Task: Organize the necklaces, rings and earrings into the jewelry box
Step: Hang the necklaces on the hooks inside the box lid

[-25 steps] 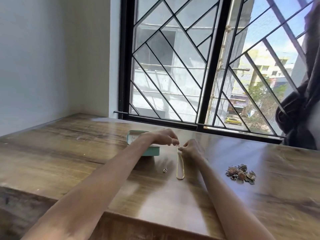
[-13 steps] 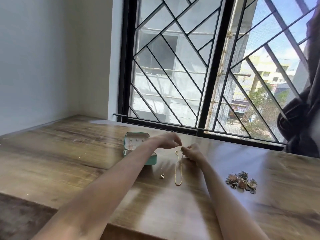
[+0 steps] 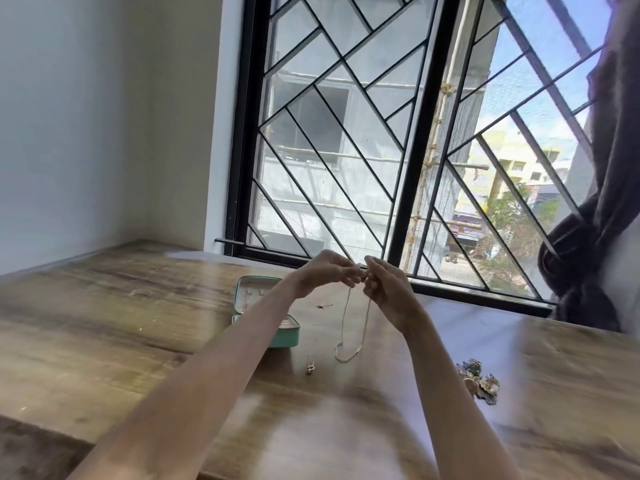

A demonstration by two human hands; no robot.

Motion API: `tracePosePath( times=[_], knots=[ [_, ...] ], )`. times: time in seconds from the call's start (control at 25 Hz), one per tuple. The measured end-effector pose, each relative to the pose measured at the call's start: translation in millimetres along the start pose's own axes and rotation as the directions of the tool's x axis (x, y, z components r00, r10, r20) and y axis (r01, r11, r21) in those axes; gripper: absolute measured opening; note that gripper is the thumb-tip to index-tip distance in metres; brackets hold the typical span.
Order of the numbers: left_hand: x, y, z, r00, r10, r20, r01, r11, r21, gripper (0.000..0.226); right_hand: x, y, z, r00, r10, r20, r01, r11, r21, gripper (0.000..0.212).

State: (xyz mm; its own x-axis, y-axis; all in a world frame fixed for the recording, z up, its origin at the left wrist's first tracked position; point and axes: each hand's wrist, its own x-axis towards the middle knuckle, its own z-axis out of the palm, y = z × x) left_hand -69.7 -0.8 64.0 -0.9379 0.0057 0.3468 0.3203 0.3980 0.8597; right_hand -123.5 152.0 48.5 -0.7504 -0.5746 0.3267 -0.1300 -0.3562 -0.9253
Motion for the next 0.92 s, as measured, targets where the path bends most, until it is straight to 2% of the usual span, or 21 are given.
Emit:
tracePosePath(
  times=[0.08, 0.12, 0.2, 0.28, 0.36, 0.44, 0.52, 0.68, 0.8, 0.92],
  knots=[
    [-1, 9, -8, 1.0, 0.009, -0.019, -0.014, 0.967, -0.255, 0.019, 1, 0, -3, 1.0, -0.026, -0.006, 0.027, 0.995, 0.099, 0.01],
    [0, 15, -11, 0.999, 0.01, -0.052, -0.03, 0.911, -0.41, 0.021, 0, 3, -5, 0.999, -0.033, -0.006, 0.034, 0.994, 0.109, 0.009],
    [5, 27, -19, 0.988, -0.011, -0.153, -0.096, 0.73, -0.677, 0.025, -2, 10, -9, 1.0, -0.016, -0.011, 0.017, 0.998, 0.064, 0.013],
    [11, 33, -26, 0.967, -0.042, -0.253, -0.18, 0.588, -0.789, 0.025, -6, 17, -11, 1.0, 0.024, -0.016, -0.025, 0.998, -0.052, 0.02],
    [14, 34, -29, 0.955, -0.064, -0.288, -0.21, 0.54, -0.815, 0.022, -9, 22, -12, 0.999, 0.033, -0.006, -0.033, 0.982, -0.184, 0.022],
    [16, 28, -28, 0.953, -0.081, -0.293, -0.198, 0.565, -0.801, 0.019, -8, 24, -10, 1.0, 0.013, -0.006, -0.014, 0.955, -0.297, 0.022],
    [18, 20, -23, 0.954, -0.085, -0.286, -0.168, 0.638, -0.751, 0.018, -4, 22, -4, 0.999, -0.041, -0.024, 0.027, 0.906, -0.422, 0.02],
    [24, 8, -9, 0.964, -0.136, -0.23, -0.032, 0.798, -0.602, 0.024, 7, 16, 3, 0.969, -0.246, -0.004, 0.185, 0.74, -0.647, 0.01],
    [27, 6, 3, 0.969, -0.218, -0.115, 0.159, 0.909, -0.386, 0.034, 10, 15, 1, 0.93, -0.365, 0.041, 0.258, 0.571, -0.779, 0.009],
    [27, 2, 11, 0.966, -0.253, 0.048, 0.256, 0.92, -0.298, 0.045, 9, 11, -1, 0.914, -0.405, 0.019, 0.242, 0.506, -0.828, 0.012]
  ],
)
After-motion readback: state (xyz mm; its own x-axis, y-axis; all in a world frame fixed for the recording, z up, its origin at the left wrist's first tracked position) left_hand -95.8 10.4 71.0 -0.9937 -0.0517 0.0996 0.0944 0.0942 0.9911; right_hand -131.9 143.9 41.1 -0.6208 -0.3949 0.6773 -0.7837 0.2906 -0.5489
